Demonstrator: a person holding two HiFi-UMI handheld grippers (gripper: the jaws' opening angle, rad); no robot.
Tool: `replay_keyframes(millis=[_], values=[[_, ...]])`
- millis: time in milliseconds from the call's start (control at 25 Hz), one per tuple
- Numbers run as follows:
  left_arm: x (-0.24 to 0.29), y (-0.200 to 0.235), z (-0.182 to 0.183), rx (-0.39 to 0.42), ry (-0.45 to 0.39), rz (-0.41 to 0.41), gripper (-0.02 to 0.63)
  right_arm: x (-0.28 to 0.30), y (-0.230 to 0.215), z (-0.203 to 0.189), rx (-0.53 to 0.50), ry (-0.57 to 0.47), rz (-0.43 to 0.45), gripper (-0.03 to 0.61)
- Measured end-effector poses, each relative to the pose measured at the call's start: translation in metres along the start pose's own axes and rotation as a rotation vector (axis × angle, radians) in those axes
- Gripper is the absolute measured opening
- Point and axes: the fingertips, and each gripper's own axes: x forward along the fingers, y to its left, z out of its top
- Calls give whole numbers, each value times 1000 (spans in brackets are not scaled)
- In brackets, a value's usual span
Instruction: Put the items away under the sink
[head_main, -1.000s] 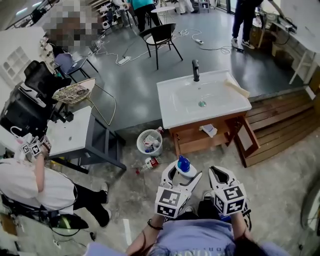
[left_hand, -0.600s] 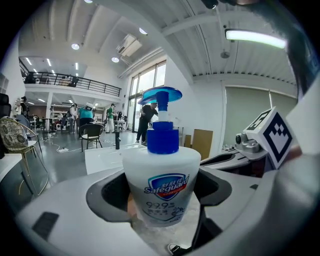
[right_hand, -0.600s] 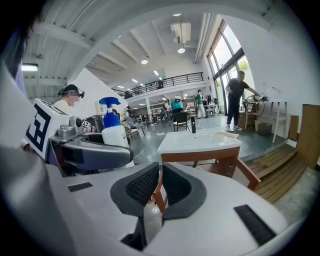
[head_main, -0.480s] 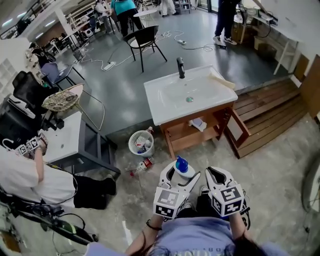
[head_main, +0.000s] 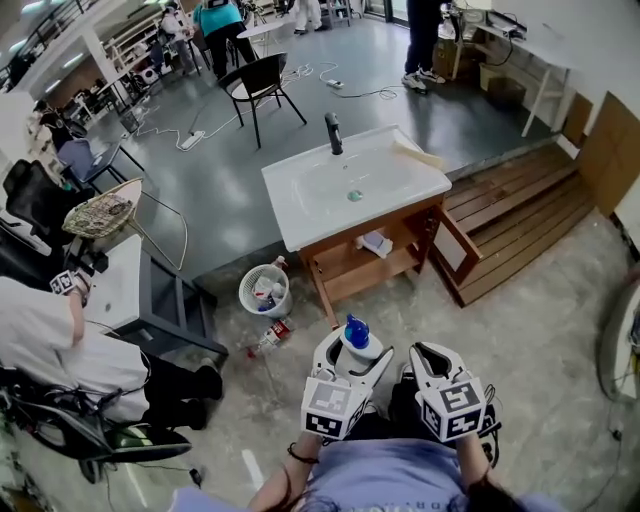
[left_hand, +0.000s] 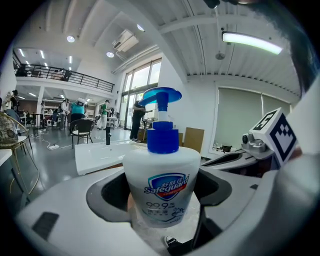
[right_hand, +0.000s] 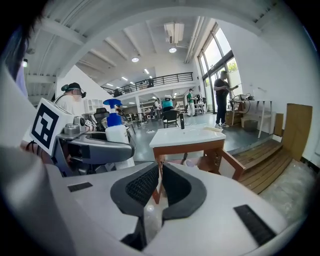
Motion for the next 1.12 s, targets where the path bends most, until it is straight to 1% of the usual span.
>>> replay_keyframes(millis=[200,440,560,720,840,1000,1120], values=[[27,2,-6,-4,25,-24,379,5,-29,-1,16,11,-41,37],[76,23,-11,-18,54,-13,379,40,-68,12,-7,22,-30,37],[107,41,-18,-34,63,16,379,69,-90,19,-29,33,4,37],[151,67,-28,-61,67,53,379,117,-119,18,-55,65,74,37],[180,80,-40,-88,83,84,379,151,-139,9,-53,95,130,37],[223,103,-58,-106,93,131,378,197,-170,-2,-54,118,175,37],[250,118,-75,-142,103,182,377,227,-190,-12,-70,140,234,36]])
